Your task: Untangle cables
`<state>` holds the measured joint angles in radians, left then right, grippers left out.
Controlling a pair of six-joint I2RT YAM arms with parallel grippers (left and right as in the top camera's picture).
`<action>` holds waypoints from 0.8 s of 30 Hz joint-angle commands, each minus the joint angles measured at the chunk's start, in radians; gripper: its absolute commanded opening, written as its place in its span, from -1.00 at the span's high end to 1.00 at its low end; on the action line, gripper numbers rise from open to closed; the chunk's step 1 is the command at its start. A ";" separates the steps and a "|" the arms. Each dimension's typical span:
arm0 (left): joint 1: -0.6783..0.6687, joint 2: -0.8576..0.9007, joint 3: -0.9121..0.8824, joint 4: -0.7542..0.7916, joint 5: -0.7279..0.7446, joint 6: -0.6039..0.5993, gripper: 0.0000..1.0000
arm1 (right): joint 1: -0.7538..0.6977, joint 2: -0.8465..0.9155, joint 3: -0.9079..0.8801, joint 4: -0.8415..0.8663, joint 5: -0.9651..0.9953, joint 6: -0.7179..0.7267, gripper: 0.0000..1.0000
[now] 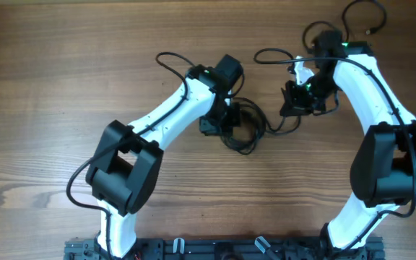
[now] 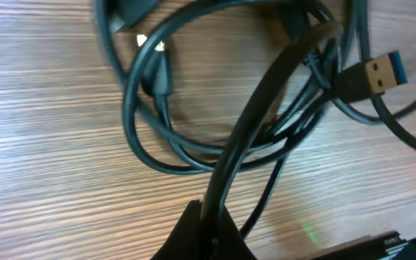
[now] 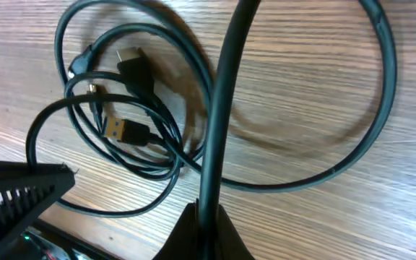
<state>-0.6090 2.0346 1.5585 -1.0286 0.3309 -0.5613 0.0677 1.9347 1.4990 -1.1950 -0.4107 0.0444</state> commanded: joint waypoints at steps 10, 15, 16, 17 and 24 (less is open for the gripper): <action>0.233 0.010 -0.002 -0.207 -0.207 -0.106 0.92 | 0.033 -0.451 0.121 0.063 -0.075 0.216 0.91; 0.307 0.010 -0.002 -0.264 -0.262 -0.106 0.92 | 0.033 -0.672 0.121 0.200 0.188 0.413 0.91; 0.320 0.010 -0.002 -0.270 -0.262 -0.105 0.92 | 0.033 -0.700 0.121 0.229 0.208 0.427 0.91; 0.328 0.010 -0.002 -0.271 -0.262 -0.105 0.92 | 0.033 -0.726 0.121 0.247 0.200 0.430 0.91; 0.315 0.010 -0.002 -0.267 -0.262 -0.098 0.78 | 0.033 -0.741 0.121 0.313 0.218 0.525 0.91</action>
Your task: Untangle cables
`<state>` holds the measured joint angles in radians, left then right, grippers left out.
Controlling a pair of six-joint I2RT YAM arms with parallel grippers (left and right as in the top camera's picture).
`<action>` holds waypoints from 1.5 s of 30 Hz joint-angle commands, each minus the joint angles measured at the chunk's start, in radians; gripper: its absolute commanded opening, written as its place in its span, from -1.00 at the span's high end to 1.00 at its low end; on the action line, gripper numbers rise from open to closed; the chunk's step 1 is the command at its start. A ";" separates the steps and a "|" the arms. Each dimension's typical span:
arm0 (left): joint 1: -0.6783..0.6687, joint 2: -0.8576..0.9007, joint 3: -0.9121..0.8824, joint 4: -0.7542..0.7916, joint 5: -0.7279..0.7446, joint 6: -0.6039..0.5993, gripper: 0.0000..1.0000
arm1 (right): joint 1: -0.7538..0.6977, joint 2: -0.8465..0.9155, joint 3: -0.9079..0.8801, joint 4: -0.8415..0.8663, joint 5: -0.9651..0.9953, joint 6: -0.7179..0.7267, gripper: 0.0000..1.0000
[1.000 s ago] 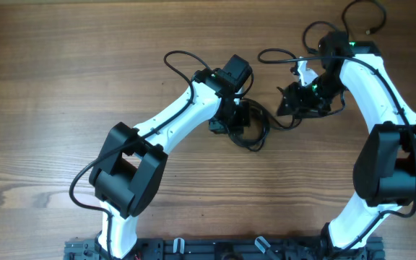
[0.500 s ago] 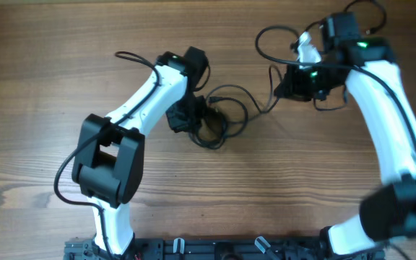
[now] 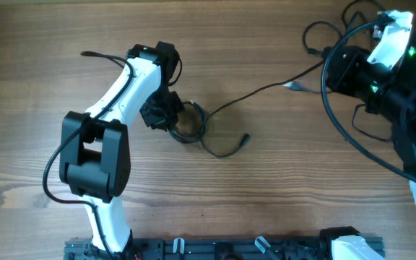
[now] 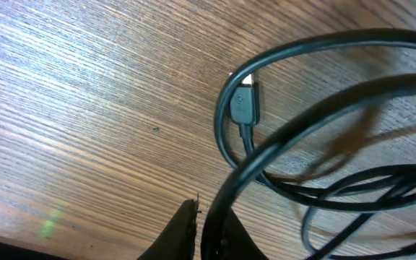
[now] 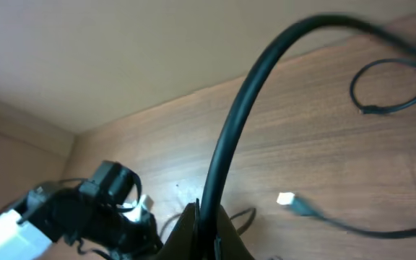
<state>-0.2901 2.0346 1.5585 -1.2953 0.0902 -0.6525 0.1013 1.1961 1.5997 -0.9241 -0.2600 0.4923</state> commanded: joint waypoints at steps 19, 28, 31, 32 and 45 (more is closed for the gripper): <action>-0.002 0.010 -0.002 0.020 -0.055 -0.016 0.91 | -0.004 0.225 0.724 0.153 0.241 0.138 0.91; -0.002 0.010 -0.002 0.024 -0.055 -0.018 0.85 | -0.004 0.297 0.729 0.065 0.423 0.088 0.91; 0.002 0.010 -0.002 0.024 -0.066 -0.018 0.43 | -0.004 0.351 0.729 -0.121 0.589 0.064 0.91; 0.004 0.010 -0.002 0.024 -0.066 -0.018 0.04 | -0.004 0.363 0.729 -0.161 0.600 0.060 0.91; 0.027 -0.172 0.001 0.164 0.432 0.309 -0.83 | -0.004 0.497 0.728 -0.403 0.276 0.058 0.91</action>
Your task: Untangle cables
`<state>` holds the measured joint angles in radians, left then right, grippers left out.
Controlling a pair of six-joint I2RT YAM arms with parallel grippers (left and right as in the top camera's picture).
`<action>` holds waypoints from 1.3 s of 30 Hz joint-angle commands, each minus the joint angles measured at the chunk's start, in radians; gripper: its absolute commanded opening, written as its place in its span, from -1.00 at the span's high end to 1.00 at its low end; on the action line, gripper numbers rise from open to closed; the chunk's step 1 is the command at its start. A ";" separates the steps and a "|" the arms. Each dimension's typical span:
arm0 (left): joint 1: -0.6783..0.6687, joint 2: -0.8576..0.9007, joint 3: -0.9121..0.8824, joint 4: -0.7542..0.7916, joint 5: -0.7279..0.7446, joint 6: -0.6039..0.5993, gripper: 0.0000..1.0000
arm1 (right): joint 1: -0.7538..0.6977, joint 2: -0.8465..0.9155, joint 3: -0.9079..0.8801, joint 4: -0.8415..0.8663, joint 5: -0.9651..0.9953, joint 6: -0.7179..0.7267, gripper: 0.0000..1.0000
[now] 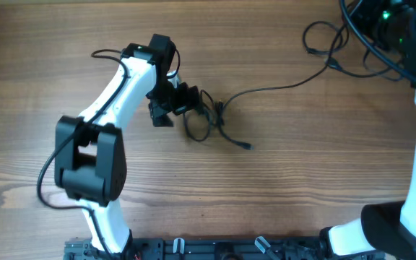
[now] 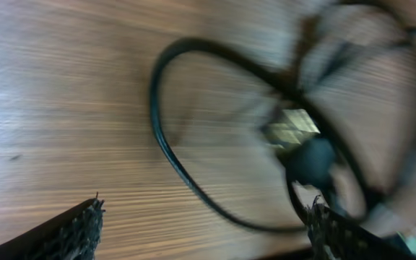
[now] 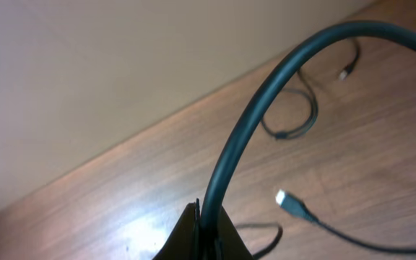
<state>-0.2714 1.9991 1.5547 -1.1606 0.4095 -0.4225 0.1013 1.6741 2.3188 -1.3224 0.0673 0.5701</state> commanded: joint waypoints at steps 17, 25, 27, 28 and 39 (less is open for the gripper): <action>-0.302 -0.286 0.005 0.358 0.001 -0.007 -0.86 | -0.004 0.034 0.010 0.553 -1.081 0.447 0.91; -0.308 -0.380 0.005 0.361 -0.236 0.102 -0.83 | -0.032 0.035 0.009 0.510 -1.025 0.481 0.91; -0.308 -0.439 0.005 0.370 -0.374 0.101 -0.84 | -0.048 0.035 0.009 0.503 -1.026 0.507 0.91; -0.308 -0.459 0.005 0.394 -0.455 0.101 -0.83 | -0.050 0.035 0.009 0.503 -1.030 0.536 0.92; -0.309 -0.369 0.003 0.447 -0.435 0.523 -0.66 | -0.049 0.035 0.009 0.506 -1.040 0.559 0.91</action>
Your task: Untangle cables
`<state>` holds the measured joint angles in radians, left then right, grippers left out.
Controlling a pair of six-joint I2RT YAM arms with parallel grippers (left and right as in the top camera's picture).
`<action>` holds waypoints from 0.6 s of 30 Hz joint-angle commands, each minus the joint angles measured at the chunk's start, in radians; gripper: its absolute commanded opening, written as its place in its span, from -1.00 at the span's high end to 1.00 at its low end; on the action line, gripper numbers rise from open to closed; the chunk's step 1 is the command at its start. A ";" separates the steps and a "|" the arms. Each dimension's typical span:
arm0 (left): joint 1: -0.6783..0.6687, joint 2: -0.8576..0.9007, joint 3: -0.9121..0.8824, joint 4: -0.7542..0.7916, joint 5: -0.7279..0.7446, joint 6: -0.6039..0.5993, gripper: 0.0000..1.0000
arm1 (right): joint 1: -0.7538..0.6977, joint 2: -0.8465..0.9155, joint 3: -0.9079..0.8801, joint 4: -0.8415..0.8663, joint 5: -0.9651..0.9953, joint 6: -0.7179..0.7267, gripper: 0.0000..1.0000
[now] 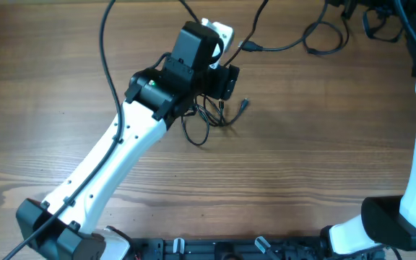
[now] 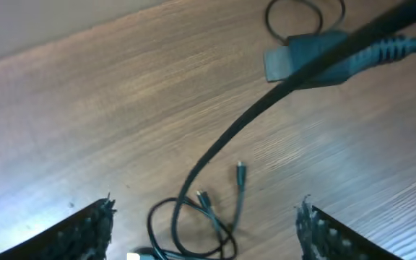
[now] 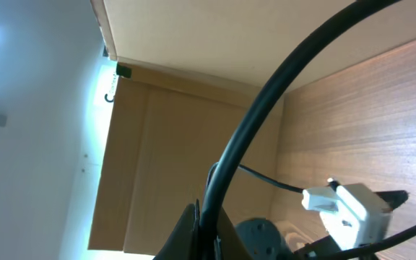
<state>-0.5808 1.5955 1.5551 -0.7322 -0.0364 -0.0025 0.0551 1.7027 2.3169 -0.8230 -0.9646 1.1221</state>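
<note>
A small tangle of thin black cables (image 1: 202,124) lies on the wooden table (image 1: 302,180); the left wrist view shows it far below (image 2: 193,231). My left gripper (image 1: 222,81) (image 2: 206,206) hangs high over it, open, with nothing between its fingers. A thicker black cable with a plug end (image 1: 245,47) (image 2: 305,56) runs through the air to the top right. My right gripper (image 3: 204,220) is shut on a thick black cable (image 3: 266,108), raised high. In the overhead view the right gripper itself is off the top edge.
Another loose cable loop (image 1: 323,35) lies at the back right of the table. The right arm stands along the right edge. The left arm (image 1: 114,166) crosses the table from the front left. A wall (image 3: 193,29) rises behind the table.
My left gripper, open and low beside the tangle before, now hangs high above it and further right. The long cable's plug end has moved up and back, away from the tangle.
Both grippers were shut on cables at one tangle mid-table. Then the left had the tangle further left and the right was high at the right, a cable stretched between. Later the left stood open at the tangle. Now the left is raised and the right still holds its cable.
</note>
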 commanded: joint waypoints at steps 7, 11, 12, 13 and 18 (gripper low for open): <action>0.008 0.151 0.003 0.109 0.102 0.103 -0.43 | -0.003 0.008 0.011 -0.001 -0.006 0.005 0.91; 0.014 0.167 0.003 0.138 0.102 0.103 -0.19 | -0.003 0.008 0.011 -0.001 -0.007 0.005 0.91; 0.021 0.167 0.003 0.147 0.102 0.103 -0.11 | -0.003 0.008 0.011 -0.001 -0.009 0.005 0.91; 0.033 0.167 0.003 0.154 0.103 0.099 0.01 | -0.003 0.008 0.011 -0.001 -0.009 0.006 0.91; 0.056 0.168 0.003 0.161 0.122 0.090 0.85 | -0.003 0.008 0.011 -0.001 -0.005 0.005 0.91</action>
<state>-0.5320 1.7569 1.5547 -0.5755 0.0551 0.0933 0.0551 1.7027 2.3169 -0.8268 -0.9642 1.1221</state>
